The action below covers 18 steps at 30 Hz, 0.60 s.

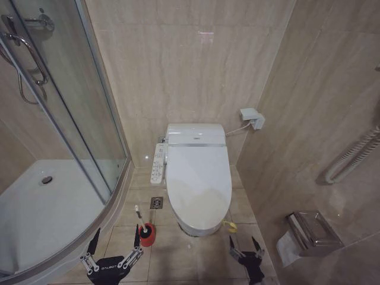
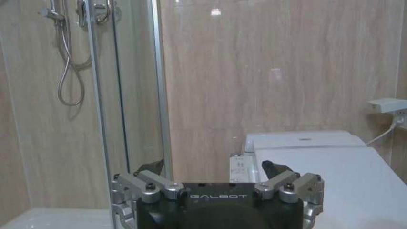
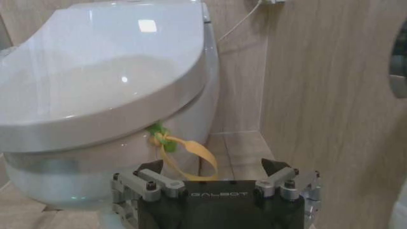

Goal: Open the toilet lid, clean the toilet bowl with a toilet brush, close the toilet lid, and flush.

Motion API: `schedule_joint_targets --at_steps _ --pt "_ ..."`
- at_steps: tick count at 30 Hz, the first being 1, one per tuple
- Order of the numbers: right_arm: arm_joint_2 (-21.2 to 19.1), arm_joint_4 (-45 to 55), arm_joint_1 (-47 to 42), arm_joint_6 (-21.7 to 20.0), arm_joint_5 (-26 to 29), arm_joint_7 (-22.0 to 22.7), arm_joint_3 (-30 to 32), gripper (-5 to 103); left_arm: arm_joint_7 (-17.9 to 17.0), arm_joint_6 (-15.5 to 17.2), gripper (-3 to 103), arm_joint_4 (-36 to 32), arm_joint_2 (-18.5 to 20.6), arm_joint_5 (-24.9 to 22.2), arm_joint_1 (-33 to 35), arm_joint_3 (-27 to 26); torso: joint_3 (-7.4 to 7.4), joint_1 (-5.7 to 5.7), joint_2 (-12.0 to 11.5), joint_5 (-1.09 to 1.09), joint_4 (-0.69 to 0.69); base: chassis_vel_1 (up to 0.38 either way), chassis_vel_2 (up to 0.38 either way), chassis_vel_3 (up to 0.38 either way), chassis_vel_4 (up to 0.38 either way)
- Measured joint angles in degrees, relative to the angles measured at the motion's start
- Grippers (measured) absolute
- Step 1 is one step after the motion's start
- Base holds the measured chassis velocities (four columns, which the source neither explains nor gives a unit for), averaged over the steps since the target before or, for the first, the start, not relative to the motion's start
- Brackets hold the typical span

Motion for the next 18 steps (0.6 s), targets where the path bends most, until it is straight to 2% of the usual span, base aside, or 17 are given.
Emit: schedule_joint_targets --at_steps 4,9,18 --pt "0.6 -3.1 2.0 1.6 -2.8 0.2 0.3 100 0.0 0.0 100 0.0 0.0 0.0 0.0 0.0 0.0 0.0 0.0 0.0 -0.01 0.0 0.0 0.0 0.0" --pt "1.6 -7.3 5.0 2.9 -3.7 0.6 0.5 100 0.0 0.0 100 0.0 0.0 0.0 0.0 0.0 0.0 0.0 0.0 0.01 -0.01 0.0 0.0 0.0 0.0" --pt "0.8 -8.6 7.8 2.2 -2.6 0.9 1.8 100 0.0 0.0 100 0.0 0.0 0.0 0.0 0.0 0.0 0.0 0.0 0.0 -0.01 0.0 0.0 0.0 0.0"
